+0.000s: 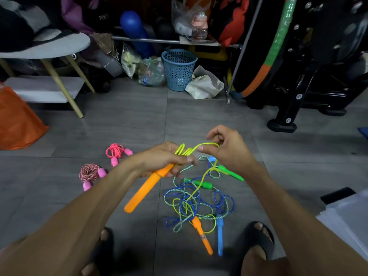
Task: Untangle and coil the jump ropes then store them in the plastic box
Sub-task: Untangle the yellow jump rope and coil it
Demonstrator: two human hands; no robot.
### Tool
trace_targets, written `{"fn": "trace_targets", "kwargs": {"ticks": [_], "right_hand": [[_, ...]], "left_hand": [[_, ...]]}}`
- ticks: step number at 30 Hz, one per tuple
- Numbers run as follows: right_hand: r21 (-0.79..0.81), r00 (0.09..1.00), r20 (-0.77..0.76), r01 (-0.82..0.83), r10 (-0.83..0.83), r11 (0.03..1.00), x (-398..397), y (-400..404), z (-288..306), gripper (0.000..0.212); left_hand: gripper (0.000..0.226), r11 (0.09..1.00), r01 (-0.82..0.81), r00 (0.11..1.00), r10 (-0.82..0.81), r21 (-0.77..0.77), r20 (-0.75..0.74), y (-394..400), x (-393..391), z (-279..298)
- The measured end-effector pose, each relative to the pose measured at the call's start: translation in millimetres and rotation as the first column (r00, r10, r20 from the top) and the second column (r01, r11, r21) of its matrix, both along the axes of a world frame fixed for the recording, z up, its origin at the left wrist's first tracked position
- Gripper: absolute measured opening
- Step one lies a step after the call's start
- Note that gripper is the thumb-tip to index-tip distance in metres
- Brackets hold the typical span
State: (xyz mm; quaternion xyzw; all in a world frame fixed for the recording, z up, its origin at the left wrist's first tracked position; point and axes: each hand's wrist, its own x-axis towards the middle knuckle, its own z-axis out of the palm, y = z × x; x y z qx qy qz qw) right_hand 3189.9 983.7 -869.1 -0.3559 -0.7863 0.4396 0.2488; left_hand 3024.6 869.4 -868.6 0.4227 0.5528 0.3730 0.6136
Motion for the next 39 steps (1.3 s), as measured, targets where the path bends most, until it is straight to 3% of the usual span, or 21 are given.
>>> {"fn": "trace_targets", "kwargs": {"ticks": [2,6,12,14,17,21,24,27,31,34,36,39], "right_hand": [[-0.032,0.999,0.033,-0.029,0.03,0.999,0,4,-2,0.03],[-0.16,0.996,0.034,-0.08,0.087,0.984,3,13,-5,0.025],[-0.058,0.95,0.312,0.023,-0.004,0.998,17,29,-29,0.021],[-0.162,0.979,0.196,0.088,-0.055,0.983,16,28,-24,0.018],[-0.574,0.97,-0.192,0.013,-0.15,0.819,10,21,-3,0.012],[-0.587,0.952,-0.233,0.027,-0.2,0.809,12,21,8,0.019],[-0.63,0.928,-0.295,-0.01,-0.227,0.777,15,25,7,0.009],[-0.463,0.989,-0.008,0.125,-0.145,0.877,17,24,-1,0.011],[-0.331,1.0,0.012,0.029,-0.026,0.943,11,18,-2,0.02],[-0.08,0.979,0.196,-0.041,0.056,0.996,7,15,-5,0.022],[0.004,0.954,0.293,-0.072,0.068,0.997,4,12,-11,0.022],[0.059,0.932,0.354,-0.106,0.079,0.993,-2,8,-16,0.017]], "left_hand": [[0.014,0.999,0.047,0.99,-0.047,0.005,0.132,-4,-7,6],[0.022,0.993,-0.025,0.901,-0.027,0.114,0.434,-9,-21,8],[0.019,0.959,-0.256,0.81,0.145,0.12,0.568,-13,-32,14],[0.022,0.94,-0.337,0.792,0.252,0.054,0.556,-13,-30,14],[0.022,0.892,-0.447,0.749,0.411,-0.063,0.519,-9,-34,11],[0.027,0.842,-0.508,0.745,0.535,-0.18,0.399,-7,-37,3],[0.027,0.833,-0.518,0.75,0.551,-0.193,0.365,-6,-34,0],[0.028,0.822,-0.535,0.744,0.569,-0.198,0.352,-5,-35,-2],[0.028,0.822,-0.536,0.743,0.568,-0.191,0.355,-4,-33,-2],[0.023,0.837,-0.51,0.693,0.537,-0.199,0.481,-5,-35,-1],[0.018,0.878,-0.452,0.658,0.449,-0.16,0.605,-8,-36,2],[0.047,0.93,-0.367,0.668,0.281,-0.024,0.689,-12,-35,1]]}}
